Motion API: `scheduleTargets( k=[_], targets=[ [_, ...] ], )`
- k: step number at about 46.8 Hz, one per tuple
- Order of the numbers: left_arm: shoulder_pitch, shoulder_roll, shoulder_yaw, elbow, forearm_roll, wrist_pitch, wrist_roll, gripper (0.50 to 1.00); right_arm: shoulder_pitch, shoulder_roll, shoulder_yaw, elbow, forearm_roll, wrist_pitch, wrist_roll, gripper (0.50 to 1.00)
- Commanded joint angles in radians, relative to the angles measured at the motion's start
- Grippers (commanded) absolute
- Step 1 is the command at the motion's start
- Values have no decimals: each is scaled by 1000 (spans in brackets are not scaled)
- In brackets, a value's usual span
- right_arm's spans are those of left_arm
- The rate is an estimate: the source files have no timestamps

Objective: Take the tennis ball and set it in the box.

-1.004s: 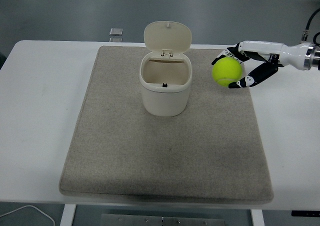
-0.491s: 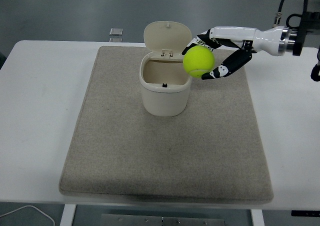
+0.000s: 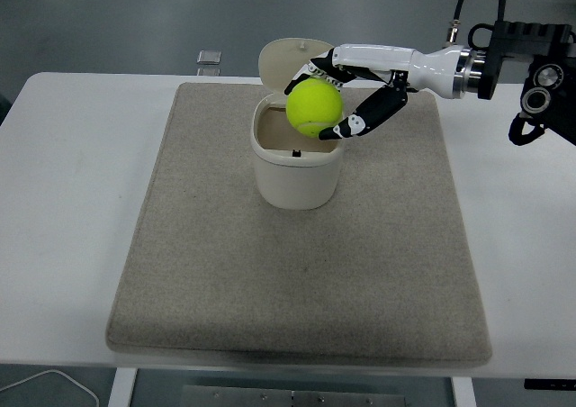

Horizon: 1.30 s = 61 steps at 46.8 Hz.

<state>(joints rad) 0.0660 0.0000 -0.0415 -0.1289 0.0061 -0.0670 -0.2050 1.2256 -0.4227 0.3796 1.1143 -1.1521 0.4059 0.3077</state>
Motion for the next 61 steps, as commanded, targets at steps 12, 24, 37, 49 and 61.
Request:
scheduleTargets(
  k=[12, 24, 37, 49, 61],
  targets=[
    [0, 0, 0, 0, 0, 1, -1, 992, -1, 44, -19, -13, -38, -32, -27, 529],
    [-2, 0, 0, 0, 0, 1, -1, 992, -3, 44, -28, -44, -41, -38, -27, 694],
    [0, 0, 0, 0, 0, 0, 1, 992, -6, 45, -30, -44, -40, -38, -27, 860],
    [0, 0, 0, 0, 0, 0, 1, 990, -9, 50, -30, -44, -40, -35, -27, 862],
    [0, 0, 0, 0, 0, 1, 1, 992, -8, 47, -28, -42, -34, -24, -25, 895]
  ],
)
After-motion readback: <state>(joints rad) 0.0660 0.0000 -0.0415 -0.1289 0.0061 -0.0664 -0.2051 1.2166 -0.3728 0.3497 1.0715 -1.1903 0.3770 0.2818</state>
